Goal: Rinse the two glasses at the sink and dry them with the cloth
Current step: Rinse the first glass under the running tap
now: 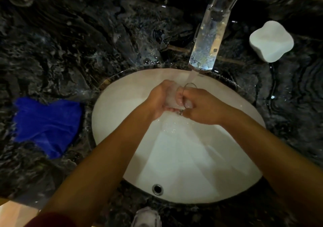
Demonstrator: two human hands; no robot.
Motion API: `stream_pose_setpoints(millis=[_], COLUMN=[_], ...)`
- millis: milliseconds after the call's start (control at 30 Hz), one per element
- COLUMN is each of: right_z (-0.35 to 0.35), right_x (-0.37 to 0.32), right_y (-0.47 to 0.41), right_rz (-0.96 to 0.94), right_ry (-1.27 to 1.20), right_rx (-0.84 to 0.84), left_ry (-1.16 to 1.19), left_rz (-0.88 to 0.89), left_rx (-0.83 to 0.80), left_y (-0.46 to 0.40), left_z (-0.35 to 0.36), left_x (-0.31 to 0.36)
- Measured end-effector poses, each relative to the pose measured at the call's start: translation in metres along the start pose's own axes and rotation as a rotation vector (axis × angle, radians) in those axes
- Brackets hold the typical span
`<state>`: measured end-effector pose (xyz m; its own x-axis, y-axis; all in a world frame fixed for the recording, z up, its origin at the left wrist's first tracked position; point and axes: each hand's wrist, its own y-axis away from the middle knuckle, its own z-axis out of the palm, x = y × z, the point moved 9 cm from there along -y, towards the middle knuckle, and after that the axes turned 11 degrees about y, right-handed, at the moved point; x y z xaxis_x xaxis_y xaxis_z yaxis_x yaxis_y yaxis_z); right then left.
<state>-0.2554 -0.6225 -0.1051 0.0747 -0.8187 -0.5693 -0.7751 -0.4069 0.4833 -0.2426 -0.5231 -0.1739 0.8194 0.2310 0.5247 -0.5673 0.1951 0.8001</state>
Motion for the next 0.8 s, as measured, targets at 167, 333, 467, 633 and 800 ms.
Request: stream_pose_setpoints(millis=[167,333,467,633,800], right_z=[-0.002,0.013,0.03,0.032,0.008], right_x=[-0.005,0.024,0.032,0.037,0.032], right_y=[-0.01,-0.01,-0.004,-0.004,0.002], right_rz=[0.032,0.426,0.521,0.58,0.428], right_ry=[0.081,-0.783,-1.318,-1.37,-1.196], right_rx=[0.041,0.229,0.181,0.217,0.268], left_ry=[0.131,-0.087,-0.546,-0.434,-0.011], left_rz=[-0.087,0.149,0.525,0.792,0.323], left_rx=[0.019,0.033,0.079,0.071,0.156], left_y=[0.0,-0.003,0.012,0.031,0.007], left_z=[0.006,0.002,0.006,0.013,0.009], left_x=[-0.01,0.013,0.037,0.032,0.016])
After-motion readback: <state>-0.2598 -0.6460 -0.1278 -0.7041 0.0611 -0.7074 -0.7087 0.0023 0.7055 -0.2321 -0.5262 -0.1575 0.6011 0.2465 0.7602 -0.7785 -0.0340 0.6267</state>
